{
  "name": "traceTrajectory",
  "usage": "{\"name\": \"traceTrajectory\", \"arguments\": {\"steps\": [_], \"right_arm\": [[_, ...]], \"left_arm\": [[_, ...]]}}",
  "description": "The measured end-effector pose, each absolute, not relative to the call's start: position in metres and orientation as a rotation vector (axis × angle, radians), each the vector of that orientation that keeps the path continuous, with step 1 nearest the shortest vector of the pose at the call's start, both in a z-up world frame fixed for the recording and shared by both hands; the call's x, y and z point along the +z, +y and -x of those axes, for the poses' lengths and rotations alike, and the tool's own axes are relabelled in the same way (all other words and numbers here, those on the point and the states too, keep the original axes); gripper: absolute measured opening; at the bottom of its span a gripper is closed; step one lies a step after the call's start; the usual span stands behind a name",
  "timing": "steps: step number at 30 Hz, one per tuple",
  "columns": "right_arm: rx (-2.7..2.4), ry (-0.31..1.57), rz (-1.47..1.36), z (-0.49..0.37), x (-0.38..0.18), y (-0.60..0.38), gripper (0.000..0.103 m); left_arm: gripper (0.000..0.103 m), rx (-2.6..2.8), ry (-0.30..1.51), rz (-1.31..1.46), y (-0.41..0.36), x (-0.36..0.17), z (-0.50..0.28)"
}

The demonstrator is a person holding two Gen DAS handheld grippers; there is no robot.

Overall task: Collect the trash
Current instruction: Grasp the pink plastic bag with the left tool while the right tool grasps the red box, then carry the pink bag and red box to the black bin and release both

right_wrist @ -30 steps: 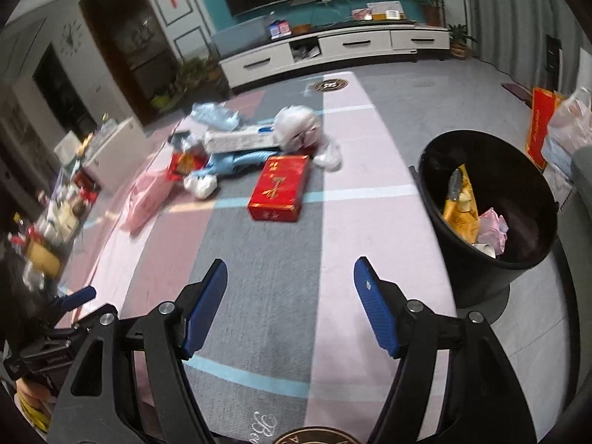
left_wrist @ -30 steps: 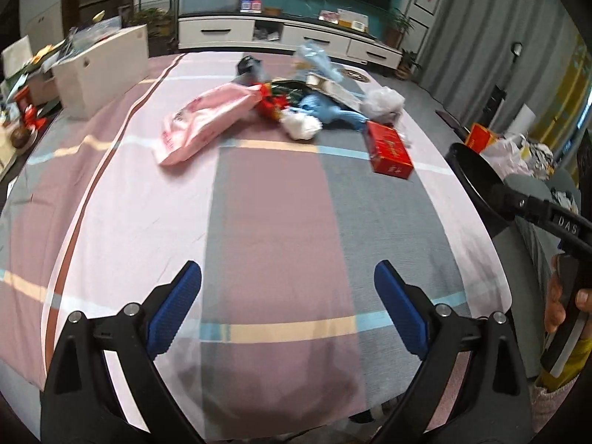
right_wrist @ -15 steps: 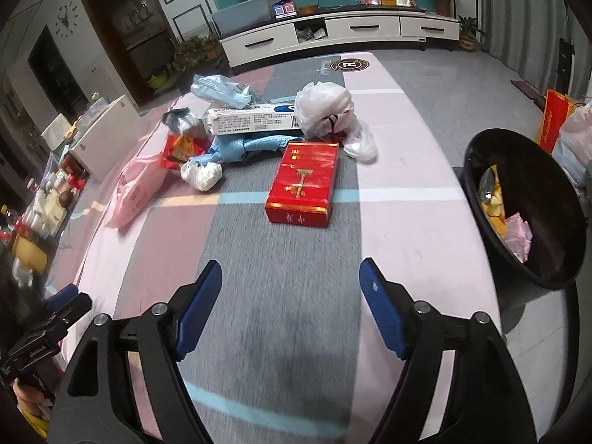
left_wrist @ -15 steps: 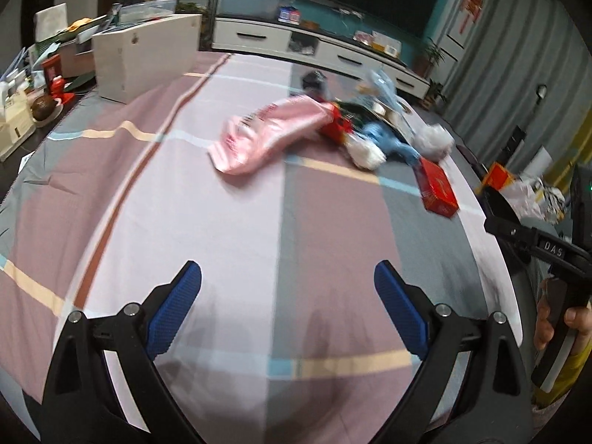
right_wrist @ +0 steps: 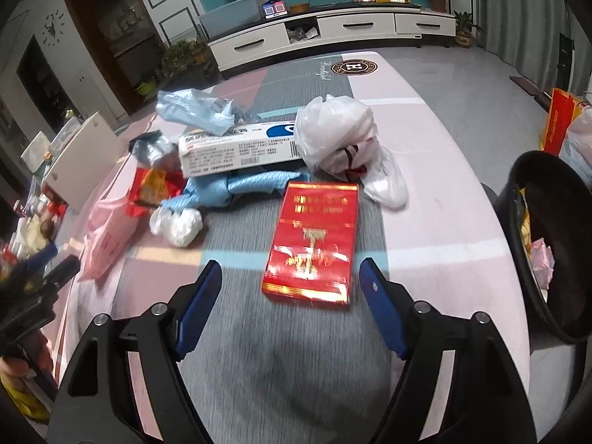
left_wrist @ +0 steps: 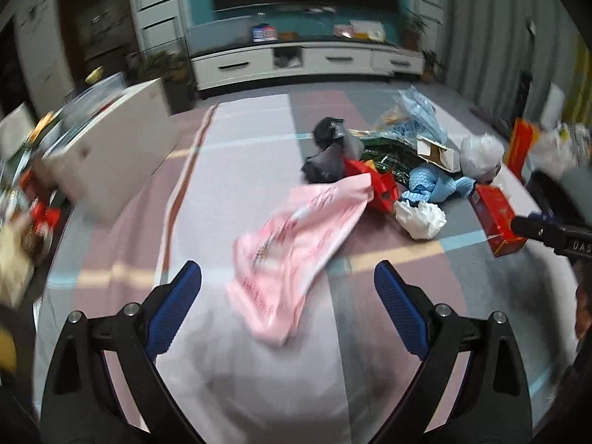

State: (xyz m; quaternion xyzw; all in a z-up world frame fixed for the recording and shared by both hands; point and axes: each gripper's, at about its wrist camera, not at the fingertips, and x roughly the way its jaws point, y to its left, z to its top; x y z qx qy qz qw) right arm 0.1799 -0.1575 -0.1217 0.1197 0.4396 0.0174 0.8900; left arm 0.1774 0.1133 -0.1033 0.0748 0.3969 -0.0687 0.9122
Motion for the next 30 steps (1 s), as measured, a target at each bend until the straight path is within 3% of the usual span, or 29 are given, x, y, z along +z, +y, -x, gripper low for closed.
{"name": "traceTrajectory", "arguments": {"steps": [7, 9, 11, 12, 14, 16, 22, 30], "right_arm": [[0.009, 0.934, -0.198, -0.202, -0.133, -0.153, 0.076], [0.004, 0.937, -0.184, -0.203, -0.136, -0.152, 0.076], [0.0, 0.933, -0.167, -0.203, -0.138, -0.15, 0.075], [-0.002, 0.929, -0.16, -0.202, -0.139, -0.15, 0.074], [0.001, 0.937, -0.154, -0.2, -0.142, -0.149, 0.061], [0.012, 0.933, -0.16, -0.196, -0.143, -0.149, 0.06], [0.046, 0.923, -0.175, -0.18, -0.141, -0.146, 0.059], [0.081, 0.893, -0.196, -0.143, -0.122, -0.148, 0.059]], "left_arm": [[0.093, -0.185, 0.877, -0.217, 0.097, -0.128, -0.213], [0.085, -0.184, 0.89, -0.225, 0.095, -0.134, -0.216], [0.064, -0.183, 0.899, -0.229, 0.096, -0.137, -0.218], [0.062, -0.18, 0.904, -0.225, 0.097, -0.138, -0.219], [0.049, -0.173, 0.899, -0.222, 0.1, -0.137, -0.217], [0.039, -0.178, 0.896, -0.203, 0.105, -0.135, -0.215], [0.027, -0.2, 0.901, -0.126, 0.112, -0.126, -0.191], [0.026, -0.229, 0.89, -0.006, 0.106, -0.101, -0.142]]}}
